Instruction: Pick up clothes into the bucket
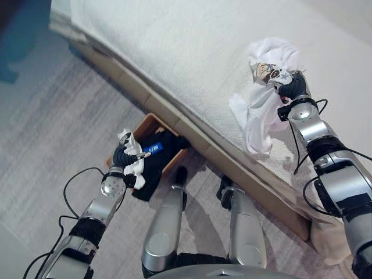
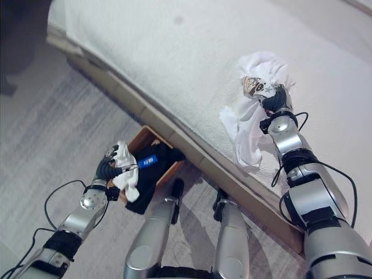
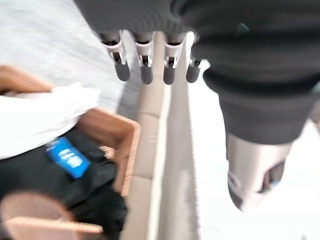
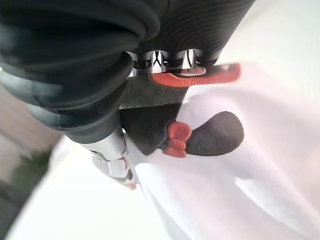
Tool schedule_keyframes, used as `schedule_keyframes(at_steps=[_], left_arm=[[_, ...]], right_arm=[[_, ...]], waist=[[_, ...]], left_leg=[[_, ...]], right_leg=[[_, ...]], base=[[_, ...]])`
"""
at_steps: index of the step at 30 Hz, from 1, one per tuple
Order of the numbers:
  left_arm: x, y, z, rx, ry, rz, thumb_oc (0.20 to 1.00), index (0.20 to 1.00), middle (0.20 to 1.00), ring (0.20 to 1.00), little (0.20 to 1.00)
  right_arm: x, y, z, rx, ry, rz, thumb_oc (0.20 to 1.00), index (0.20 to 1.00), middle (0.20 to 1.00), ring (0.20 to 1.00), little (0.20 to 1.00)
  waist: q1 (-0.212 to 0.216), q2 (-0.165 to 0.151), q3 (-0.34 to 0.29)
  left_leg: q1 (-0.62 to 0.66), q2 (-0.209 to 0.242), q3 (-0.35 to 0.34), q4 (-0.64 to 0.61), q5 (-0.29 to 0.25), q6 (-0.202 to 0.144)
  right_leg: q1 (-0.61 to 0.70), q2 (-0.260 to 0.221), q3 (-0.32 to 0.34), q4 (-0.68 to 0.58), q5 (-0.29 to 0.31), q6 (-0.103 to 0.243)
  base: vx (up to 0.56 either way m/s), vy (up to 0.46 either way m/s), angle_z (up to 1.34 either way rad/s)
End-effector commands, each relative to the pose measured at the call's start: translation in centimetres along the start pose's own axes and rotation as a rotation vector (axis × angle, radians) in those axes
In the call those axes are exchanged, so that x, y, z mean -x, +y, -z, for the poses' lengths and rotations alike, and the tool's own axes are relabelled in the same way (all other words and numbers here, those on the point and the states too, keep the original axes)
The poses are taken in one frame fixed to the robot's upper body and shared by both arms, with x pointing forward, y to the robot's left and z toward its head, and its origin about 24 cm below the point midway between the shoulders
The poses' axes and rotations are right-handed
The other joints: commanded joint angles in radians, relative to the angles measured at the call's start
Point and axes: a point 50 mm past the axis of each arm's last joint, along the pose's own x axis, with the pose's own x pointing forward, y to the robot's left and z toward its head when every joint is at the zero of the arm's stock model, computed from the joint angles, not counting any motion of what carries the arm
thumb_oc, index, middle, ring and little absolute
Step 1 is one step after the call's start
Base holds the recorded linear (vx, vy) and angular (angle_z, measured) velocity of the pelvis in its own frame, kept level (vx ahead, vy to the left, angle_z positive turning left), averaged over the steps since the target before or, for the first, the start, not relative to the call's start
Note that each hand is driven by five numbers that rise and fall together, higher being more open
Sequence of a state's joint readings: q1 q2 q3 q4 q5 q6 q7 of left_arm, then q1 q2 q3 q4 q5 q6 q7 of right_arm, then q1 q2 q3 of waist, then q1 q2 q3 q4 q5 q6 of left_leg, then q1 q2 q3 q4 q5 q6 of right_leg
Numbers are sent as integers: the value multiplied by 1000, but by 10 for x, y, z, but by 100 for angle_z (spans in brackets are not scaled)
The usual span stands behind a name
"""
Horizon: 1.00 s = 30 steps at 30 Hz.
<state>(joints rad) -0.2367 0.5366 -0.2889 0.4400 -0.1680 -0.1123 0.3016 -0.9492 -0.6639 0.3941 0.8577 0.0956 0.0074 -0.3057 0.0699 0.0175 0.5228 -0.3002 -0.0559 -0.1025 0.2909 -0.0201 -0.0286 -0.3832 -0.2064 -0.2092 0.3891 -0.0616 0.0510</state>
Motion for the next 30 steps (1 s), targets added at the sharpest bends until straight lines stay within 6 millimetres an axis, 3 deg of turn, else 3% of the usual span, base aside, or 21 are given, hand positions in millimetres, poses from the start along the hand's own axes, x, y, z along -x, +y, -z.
schedule_keyframes(at_steps=[1, 3, 11, 19, 23, 30], left_arm=[[-4, 3, -25, -2, -128, 6, 1000, 1000, 1000, 1000, 1000], [-7, 2, -36, 12, -171, 9, 1000, 1000, 1000, 1000, 1000], [-15, -15, -77, 43, -299, 43, 1000, 1000, 1000, 1000, 1000], [-24, -37, -133, 18, -473, 164, 1000, 1000, 1000, 1000, 1000], [-31, -53, -163, 16, -532, 210, 1000, 1000, 1000, 1000, 1000], [-29, -79, -193, -5, -593, 397, 1000, 1000, 1000, 1000, 1000]], right_arm=[[-6, -44, -22, 94, -139, 119, 200, 200, 200, 200, 200], [-4, -44, -32, 82, -194, 114, 200, 200, 200, 200, 200], [19, -16, -62, -9, -384, -47, 200, 200, 200, 200, 200], [48, 12, -103, -159, -562, -326, 200, 200, 200, 200, 200], [66, 22, -121, -232, -647, -464, 200, 200, 200, 200, 200], [79, 26, -141, -256, -727, -560, 200, 200, 200, 200, 200]], waist=[[-45, -7, -92], [-60, -12, -124], [-103, -29, -245], [-129, -49, -345], [-146, -57, -390], [-155, -62, -421]], left_leg=[[-4, 28, -8, -2, -24, -47], [28, 35, 8, -26, -21, -47], [140, 47, 61, -89, -31, -48], [226, 58, 89, -116, -50, -47], [263, 59, 89, -135, -56, -43], [290, 62, 92, -148, -63, -38]], right_leg=[[94, -20, 36, -19, -46, 64], [125, -11, 41, -55, -31, 69], [233, 27, 71, -179, 1, 80], [334, 39, 77, -236, 2, 83], [371, 38, 70, -237, -9, 82], [402, 42, 63, -260, -8, 86]], base=[[82, 31, -37], [78, 13, -46], [77, -10, -26], [78, -8, -7], [82, 14, 0], [45, 8, 1]])
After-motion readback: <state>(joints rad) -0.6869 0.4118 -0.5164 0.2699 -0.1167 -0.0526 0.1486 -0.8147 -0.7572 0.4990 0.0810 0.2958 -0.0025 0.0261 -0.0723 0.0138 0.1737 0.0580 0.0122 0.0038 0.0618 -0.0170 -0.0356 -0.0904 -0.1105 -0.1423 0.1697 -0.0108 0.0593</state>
